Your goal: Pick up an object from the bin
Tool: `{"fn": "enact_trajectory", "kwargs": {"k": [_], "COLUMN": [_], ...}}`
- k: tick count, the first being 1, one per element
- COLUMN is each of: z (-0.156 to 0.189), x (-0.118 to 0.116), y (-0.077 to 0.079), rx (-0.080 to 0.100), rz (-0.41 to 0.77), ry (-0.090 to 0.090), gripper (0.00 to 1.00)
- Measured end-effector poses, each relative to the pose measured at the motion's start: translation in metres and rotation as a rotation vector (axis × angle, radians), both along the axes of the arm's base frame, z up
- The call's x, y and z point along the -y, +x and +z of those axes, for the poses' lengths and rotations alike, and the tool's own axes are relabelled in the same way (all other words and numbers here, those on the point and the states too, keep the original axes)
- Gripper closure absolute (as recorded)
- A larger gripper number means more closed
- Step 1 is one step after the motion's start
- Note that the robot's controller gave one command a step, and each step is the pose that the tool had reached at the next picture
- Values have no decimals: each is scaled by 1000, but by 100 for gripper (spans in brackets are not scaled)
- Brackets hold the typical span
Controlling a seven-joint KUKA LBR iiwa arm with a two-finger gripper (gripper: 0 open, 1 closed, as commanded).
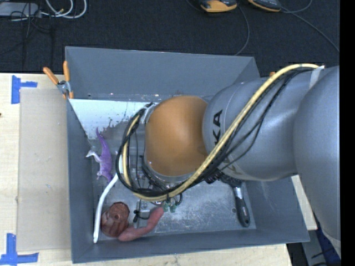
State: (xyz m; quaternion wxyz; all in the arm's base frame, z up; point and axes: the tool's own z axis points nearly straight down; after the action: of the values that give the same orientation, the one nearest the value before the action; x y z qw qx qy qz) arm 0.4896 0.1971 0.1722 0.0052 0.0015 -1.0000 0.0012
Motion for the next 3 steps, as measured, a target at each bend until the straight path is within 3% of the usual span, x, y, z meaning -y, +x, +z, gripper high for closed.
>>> {"fn": "enact_trajectory", "kwargs": {"k": [1,2,3], "z": [4,-34,-44], "x": [1,18,56], "y": [2,-2,-15], "rx": [7,12,0], "rz": [-5,192,341], "ry": [2,6,3], "gripper": [0,0,0]}}
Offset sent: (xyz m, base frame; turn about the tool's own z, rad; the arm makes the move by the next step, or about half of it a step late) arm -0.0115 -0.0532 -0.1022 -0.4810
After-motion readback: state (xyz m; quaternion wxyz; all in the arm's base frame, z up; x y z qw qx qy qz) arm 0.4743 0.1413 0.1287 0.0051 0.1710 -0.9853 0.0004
